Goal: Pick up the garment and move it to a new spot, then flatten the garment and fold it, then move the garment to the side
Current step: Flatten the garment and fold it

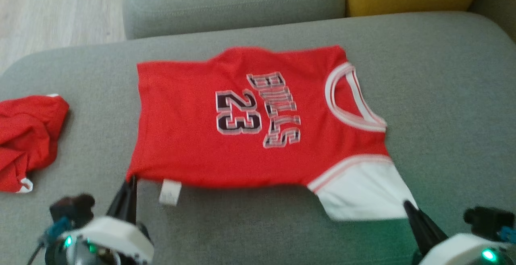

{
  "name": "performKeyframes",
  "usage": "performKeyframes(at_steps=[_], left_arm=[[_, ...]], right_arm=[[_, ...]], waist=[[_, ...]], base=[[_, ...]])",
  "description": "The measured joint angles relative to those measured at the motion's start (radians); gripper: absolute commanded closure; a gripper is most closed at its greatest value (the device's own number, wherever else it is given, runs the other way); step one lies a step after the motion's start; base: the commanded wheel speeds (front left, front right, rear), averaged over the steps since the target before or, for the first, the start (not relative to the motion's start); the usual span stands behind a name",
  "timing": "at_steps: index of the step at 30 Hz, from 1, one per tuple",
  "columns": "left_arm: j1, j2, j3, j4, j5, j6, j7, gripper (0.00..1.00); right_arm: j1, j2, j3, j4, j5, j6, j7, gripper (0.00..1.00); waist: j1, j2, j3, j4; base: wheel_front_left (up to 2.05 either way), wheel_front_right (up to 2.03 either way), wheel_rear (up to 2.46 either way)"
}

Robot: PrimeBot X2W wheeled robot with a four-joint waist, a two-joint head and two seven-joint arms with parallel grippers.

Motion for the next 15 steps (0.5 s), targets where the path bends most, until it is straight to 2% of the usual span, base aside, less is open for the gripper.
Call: performKeyframes(at_steps=[7,15], left_arm=[[0.160,0.014,0.003,-0.160,-0.010,0.069,0.106,1.00],[0.234,0.026,0.003,-0.244,-0.017,0.104,0.176,1.00]], right_arm=[[0.107,0.019,-0.047,-0.120,-0.015,0.000,0.156,1.00],[0.135,0.021,-0.083,-0.132,0.008,0.000,0.188,1.00]], waist=[[0.0000,0.0000,-0.033,-0.007],[0.0000,0.0000,-0.040,-0.005]], base=[[0.00,0.00,0.00],[0.00,0.00,0.00]])
